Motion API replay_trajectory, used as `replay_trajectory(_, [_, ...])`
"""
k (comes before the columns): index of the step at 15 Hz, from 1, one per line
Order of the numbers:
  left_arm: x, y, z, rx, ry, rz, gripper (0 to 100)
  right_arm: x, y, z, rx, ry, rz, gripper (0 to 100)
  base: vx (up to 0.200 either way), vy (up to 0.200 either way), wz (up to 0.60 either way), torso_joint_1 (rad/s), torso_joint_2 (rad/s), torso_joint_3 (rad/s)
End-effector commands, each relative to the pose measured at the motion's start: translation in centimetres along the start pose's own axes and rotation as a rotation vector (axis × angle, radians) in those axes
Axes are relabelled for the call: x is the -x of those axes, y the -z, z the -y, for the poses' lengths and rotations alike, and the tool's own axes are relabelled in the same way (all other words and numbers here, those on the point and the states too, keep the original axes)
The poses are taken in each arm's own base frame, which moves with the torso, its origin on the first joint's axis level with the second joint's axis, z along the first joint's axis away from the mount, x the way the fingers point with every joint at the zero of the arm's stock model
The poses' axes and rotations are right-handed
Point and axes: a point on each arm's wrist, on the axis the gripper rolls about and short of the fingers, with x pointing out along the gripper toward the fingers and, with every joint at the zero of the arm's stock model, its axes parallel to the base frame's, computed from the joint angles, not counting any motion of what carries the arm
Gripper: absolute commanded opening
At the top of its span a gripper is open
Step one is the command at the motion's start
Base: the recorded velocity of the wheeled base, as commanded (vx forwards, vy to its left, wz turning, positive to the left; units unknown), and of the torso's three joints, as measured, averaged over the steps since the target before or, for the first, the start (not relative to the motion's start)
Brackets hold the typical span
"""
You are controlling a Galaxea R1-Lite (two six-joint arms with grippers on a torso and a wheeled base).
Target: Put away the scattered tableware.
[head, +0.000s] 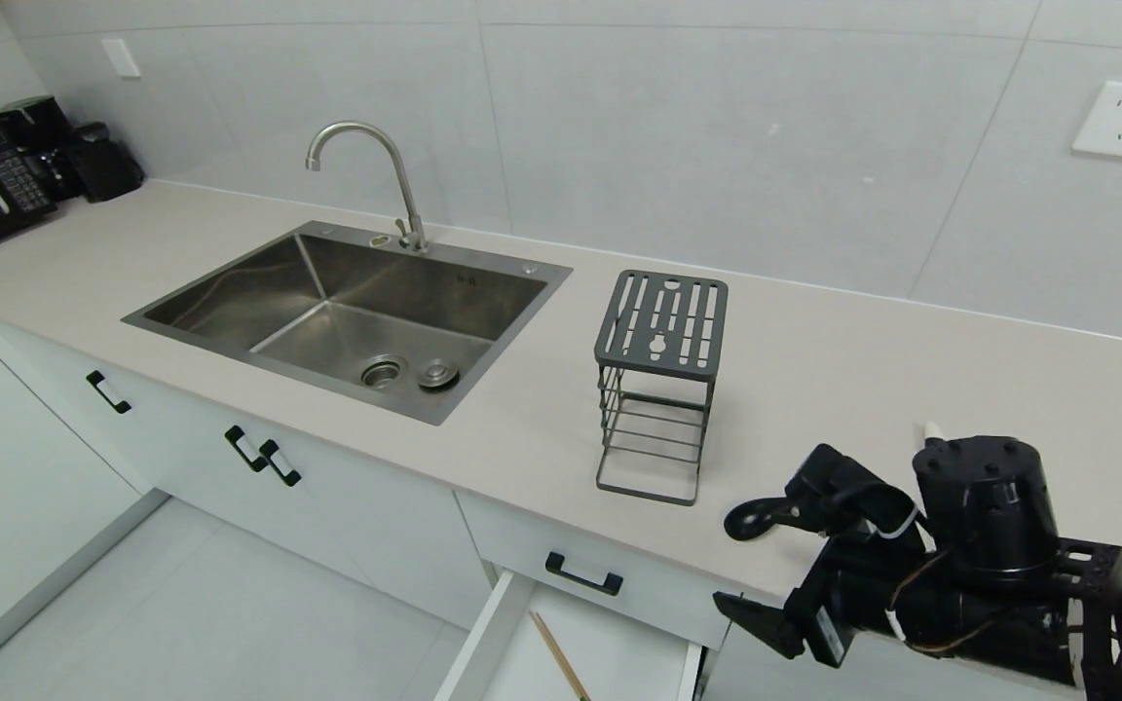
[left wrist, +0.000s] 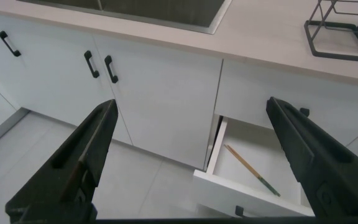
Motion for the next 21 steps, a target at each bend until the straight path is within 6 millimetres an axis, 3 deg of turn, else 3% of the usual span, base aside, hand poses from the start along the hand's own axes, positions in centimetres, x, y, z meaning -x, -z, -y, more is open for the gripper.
replay_trajectory(1, [0.0, 0.0, 0.0, 0.000, 0.000, 0.000, 100, 0.4, 0.3, 1.6, -0.007, 0.037, 0.002, 100, 0.000, 0.000, 0.00, 0.000, 0.00, 0.000])
replay_trajectory(13, [0.0, 0.0, 0.0, 0.000, 0.000, 0.002, 100, -2.6, 1.4, 7.4, 0.024, 0.145, -0.048, 100, 0.000, 0.000, 0.00, 0.000, 0.00, 0.000])
replay_trajectory(21, [0.0, 0.0, 0.0, 0.000, 0.000, 0.000, 100, -4.7, 2.5, 8.4, 0.006, 0.080, -0.062, 100, 0.000, 0.000, 0.00, 0.000, 0.00, 0.000])
